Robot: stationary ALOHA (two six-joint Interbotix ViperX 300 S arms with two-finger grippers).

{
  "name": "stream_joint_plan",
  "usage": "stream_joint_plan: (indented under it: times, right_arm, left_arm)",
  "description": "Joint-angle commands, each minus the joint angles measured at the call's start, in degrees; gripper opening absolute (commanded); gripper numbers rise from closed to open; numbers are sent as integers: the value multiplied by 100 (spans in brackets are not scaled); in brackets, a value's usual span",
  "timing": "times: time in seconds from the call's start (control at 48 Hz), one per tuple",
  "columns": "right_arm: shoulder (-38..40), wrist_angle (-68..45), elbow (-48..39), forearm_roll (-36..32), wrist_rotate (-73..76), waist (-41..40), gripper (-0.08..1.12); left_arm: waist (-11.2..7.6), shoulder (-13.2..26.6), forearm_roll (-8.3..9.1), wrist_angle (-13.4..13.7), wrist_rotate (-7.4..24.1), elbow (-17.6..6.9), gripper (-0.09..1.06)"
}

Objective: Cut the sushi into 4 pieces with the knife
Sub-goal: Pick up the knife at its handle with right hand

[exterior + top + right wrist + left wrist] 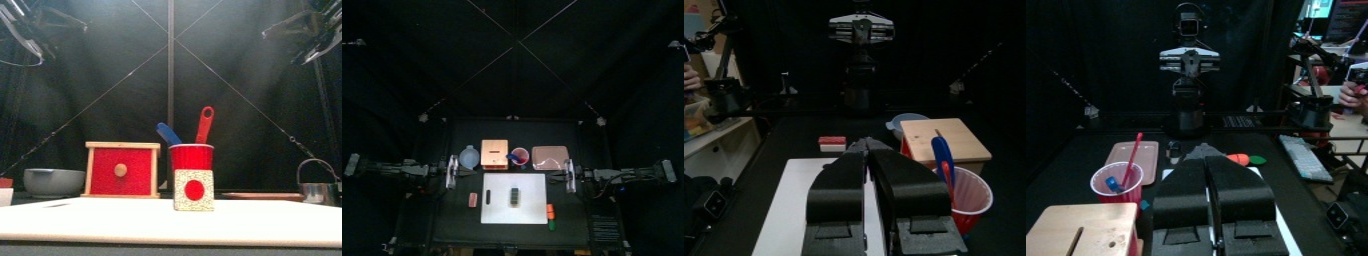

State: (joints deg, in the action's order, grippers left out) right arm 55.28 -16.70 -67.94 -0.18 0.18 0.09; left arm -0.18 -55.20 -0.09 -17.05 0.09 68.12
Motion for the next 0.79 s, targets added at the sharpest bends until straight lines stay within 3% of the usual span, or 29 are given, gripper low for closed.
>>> stream_joint_plan:
  times: [0.021,0.062,0.167,0.458,0.792]
  right_arm:
    - [-281,26,299,220,88,-79,2]
    - [-439,114,431,360,114,-132,4]
    - [-967,606,932,598,123,-378,7]
    - [-2566,3103,2988,703,132,-1204,16]
    - [-4008,5572,4729,519,62,-1617,69]
  left_arm:
    - [-9,387,-308,-53,-18,-158,-7]
    - [-9,510,-466,-62,-9,-185,-3]
    - [-18,747,-642,-62,26,-255,0]
    - [-88,1248,-545,-246,35,-290,2]
    - [-114,1283,-554,-334,9,-185,1]
